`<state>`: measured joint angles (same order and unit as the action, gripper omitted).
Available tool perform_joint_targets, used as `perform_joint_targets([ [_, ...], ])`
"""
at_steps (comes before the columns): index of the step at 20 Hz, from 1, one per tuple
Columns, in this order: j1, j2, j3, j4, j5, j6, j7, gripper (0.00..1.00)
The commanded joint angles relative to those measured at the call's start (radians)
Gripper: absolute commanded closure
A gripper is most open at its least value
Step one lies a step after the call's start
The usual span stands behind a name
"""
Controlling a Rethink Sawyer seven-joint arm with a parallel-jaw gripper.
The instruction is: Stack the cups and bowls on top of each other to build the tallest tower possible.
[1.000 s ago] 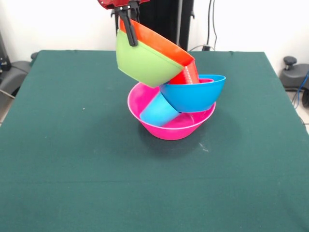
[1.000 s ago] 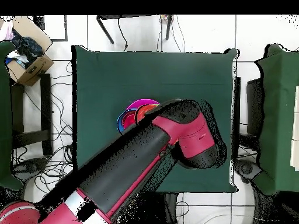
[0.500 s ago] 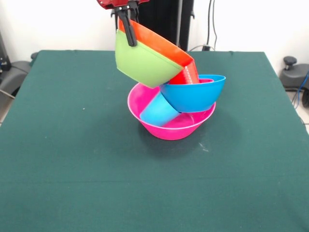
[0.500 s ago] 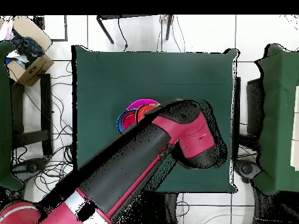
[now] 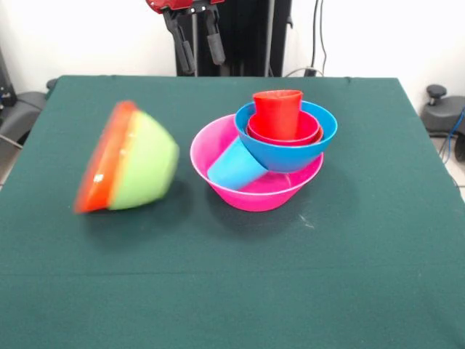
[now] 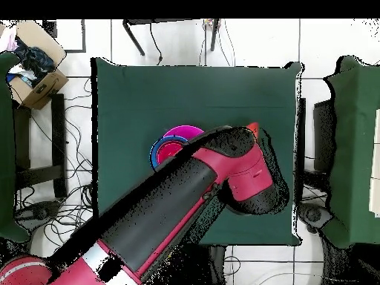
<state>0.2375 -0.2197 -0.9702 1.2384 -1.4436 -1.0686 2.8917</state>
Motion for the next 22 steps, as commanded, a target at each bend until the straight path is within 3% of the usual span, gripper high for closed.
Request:
perform_joint_targets([
  [1, -0.004, 0.029, 0.126, -0.042, 0.023, 0.101, 0.049, 0.0],
  [8, 0.02, 0.035, 0.101, -0.037, -0.006, 0.094, 0.079, 0.0],
  [12, 0.08, 0.047, 0.003, -0.021, -0.085, 0.068, 0.204, 0.0],
  [15, 0.113, 0.058, -0.059, -0.016, -0.137, 0.008, 0.351, 0.0],
  [22, 0.106, 0.039, -0.115, -0.031, -0.185, -0.112, 0.514, 0.0],
])
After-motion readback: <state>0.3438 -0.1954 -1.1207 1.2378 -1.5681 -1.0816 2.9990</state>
